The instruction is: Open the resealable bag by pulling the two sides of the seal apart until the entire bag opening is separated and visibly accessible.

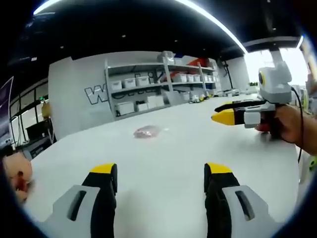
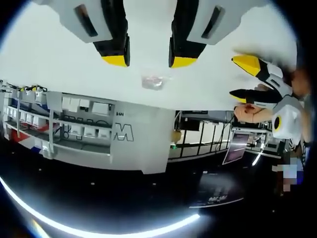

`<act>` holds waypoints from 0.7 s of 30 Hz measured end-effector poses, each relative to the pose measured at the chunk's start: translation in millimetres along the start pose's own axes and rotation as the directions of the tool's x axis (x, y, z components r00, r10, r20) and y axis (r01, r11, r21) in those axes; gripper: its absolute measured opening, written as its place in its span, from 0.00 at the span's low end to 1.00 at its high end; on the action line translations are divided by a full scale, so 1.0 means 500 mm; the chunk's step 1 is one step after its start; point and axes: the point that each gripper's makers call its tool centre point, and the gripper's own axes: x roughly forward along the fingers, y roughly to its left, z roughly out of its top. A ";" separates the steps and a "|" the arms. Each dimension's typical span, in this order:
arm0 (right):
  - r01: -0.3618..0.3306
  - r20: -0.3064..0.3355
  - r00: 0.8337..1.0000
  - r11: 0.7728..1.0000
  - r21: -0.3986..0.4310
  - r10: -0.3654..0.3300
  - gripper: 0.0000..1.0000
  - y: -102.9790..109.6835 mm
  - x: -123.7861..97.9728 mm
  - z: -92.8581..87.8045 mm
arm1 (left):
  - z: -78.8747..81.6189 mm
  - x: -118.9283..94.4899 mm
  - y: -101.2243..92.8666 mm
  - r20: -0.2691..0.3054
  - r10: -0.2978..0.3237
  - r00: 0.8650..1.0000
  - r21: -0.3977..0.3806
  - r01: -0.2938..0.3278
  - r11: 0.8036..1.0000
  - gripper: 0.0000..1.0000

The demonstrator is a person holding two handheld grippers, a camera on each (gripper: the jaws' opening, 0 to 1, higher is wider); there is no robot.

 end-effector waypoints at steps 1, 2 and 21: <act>0.000 -0.001 1.000 1.000 0.001 0.000 0.30 -0.001 0.000 0.000 | 0.000 0.000 0.000 0.000 -0.001 1.000 0.000 0.001 1.000 0.71; 0.000 -0.002 1.000 1.000 0.001 0.000 0.30 -0.001 0.001 -0.001 | 0.000 0.001 0.001 0.000 -0.001 1.000 0.000 0.001 1.000 0.71; -0.017 -0.043 0.999 1.000 0.019 0.018 0.30 -0.011 0.008 -0.018 | 0.002 0.000 0.000 0.006 -0.007 1.000 -0.023 0.007 1.000 0.70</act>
